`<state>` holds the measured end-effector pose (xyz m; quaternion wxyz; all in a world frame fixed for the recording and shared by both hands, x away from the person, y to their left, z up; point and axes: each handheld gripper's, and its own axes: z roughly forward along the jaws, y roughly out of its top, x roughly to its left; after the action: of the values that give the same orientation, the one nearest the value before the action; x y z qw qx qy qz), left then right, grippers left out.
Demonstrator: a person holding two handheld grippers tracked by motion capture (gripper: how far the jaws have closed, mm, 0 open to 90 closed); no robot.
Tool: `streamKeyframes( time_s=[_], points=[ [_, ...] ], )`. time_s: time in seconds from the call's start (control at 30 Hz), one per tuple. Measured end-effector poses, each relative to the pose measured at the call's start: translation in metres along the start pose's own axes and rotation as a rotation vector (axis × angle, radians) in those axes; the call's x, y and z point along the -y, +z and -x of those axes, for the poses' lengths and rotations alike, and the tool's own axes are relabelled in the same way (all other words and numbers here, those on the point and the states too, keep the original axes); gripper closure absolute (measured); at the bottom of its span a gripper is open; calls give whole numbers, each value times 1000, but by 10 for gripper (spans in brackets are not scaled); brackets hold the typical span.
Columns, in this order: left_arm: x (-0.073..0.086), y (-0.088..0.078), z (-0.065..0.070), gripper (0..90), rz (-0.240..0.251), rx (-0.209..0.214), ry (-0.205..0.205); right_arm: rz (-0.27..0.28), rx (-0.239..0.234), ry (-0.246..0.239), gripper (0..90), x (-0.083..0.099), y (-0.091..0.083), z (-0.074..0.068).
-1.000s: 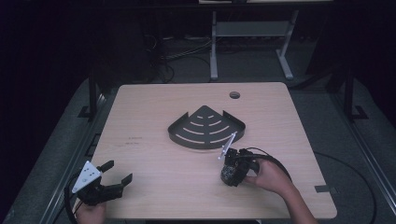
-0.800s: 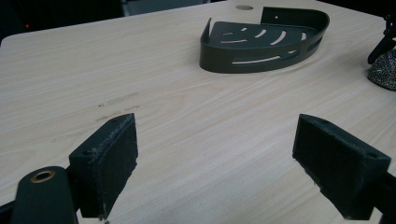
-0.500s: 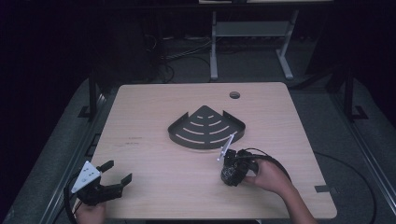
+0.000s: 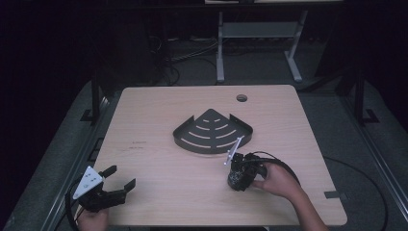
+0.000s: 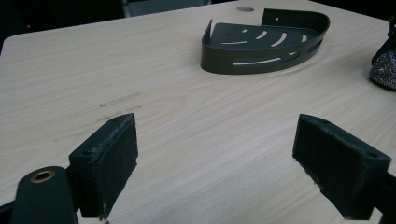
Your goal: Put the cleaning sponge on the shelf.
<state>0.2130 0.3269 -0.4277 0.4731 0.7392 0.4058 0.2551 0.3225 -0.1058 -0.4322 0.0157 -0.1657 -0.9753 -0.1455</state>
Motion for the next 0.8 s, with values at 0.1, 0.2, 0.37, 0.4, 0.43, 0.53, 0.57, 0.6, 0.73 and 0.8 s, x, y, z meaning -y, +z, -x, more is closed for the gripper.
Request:
streamKeyframes(
  time_s=[0.1, 0.2, 0.37, 0.4, 0.43, 0.53, 0.57, 0.6, 0.73, 0.8],
  points=[
    [0, 0, 0, 134, 0, 0, 0, 22, -15, 4, 336, 0, -4, 1],
    [0, 0, 0, 133, -2, -1, 3, 18, -11, 5, 336, 0, -7, 2],
    [0, 1, 1, 134, -1, 1, 2, 28, -18, 5, 336, -1, -15, 6],
    [0, 1, 1, 134, -2, 2, 2, 34, -22, 11, 336, -1, -16, 7],
    [0, 1, 1, 133, -2, 1, 2, 39, -29, 12, 336, -1, -17, 8],
    [0, 1, 1, 133, -2, 2, 2, 38, -29, 15, 336, -1, -20, 10],
    [0, 2, 1, 134, -1, 1, 1, 37, -31, 15, 336, -1, -21, 11],
    [0, 2, 1, 134, -1, 1, 1, 38, -34, 17, 336, -2, -21, 12],
    [0, 2, 1, 134, 1, 4, 0, 39, -36, 15, 336, -3, -25, 14],
    [0, 2, 1, 134, -2, 2, 3, 52, -43, 18, 337, -4, -27, 15]
  ],
)
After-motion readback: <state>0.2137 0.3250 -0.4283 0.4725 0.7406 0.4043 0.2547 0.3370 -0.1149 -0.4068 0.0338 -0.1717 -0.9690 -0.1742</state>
